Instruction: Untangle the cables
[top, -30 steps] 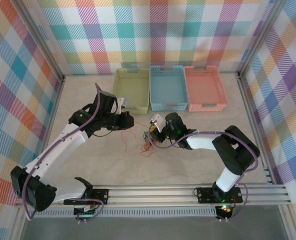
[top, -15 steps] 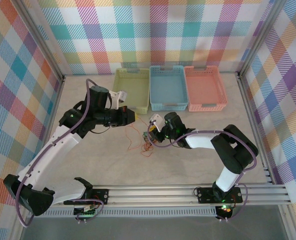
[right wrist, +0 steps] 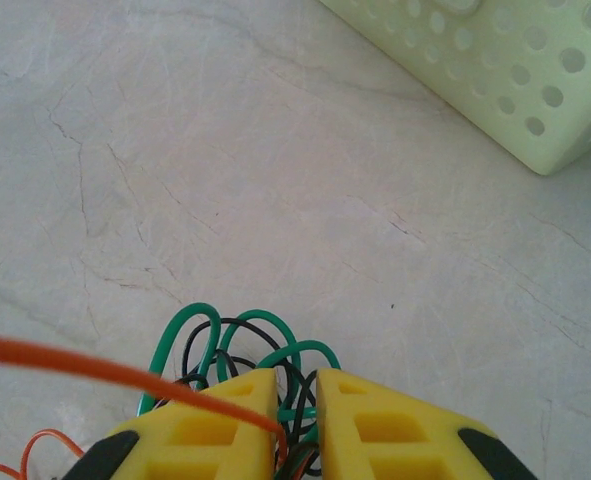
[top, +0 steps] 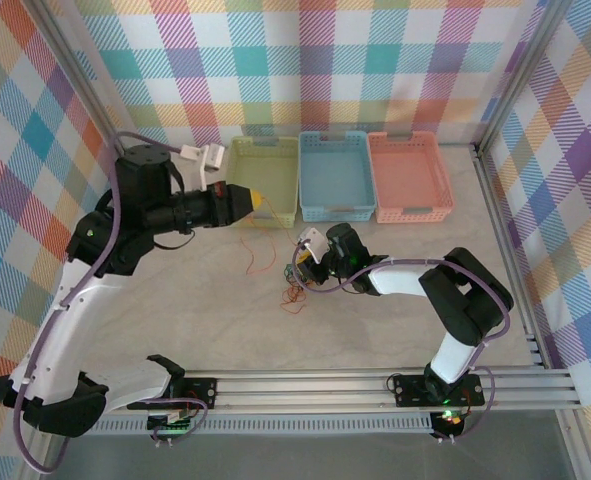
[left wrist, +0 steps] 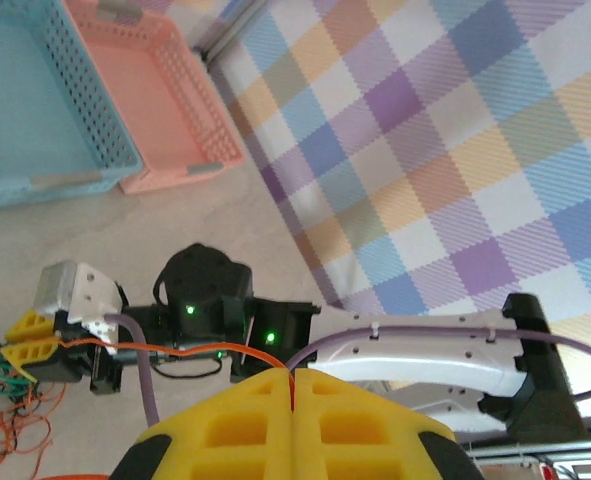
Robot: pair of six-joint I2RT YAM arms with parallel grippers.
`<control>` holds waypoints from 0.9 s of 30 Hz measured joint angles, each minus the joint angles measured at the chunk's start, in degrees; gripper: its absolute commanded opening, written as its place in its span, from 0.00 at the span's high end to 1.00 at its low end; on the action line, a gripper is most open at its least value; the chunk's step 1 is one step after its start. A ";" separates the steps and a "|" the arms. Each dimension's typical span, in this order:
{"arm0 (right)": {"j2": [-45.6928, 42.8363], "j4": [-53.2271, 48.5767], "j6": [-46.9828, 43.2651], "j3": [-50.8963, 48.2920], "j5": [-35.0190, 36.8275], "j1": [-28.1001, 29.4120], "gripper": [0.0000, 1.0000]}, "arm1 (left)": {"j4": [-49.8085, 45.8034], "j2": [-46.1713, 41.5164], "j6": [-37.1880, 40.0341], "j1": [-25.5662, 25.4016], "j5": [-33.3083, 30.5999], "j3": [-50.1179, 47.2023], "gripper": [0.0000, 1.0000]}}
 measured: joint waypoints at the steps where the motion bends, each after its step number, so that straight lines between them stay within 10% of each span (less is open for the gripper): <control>1: 0.00 -0.09 0.00 0.00 0.07 0.00 0.81 | -0.92 0.20 0.00 0.61 -0.07 1.49 1.00; 27: 0.22 -1.01 0.00 0.13 0.44 0.00 0.80 | -2.99 9.11 -0.22 9.25 -9.57 15.78 1.00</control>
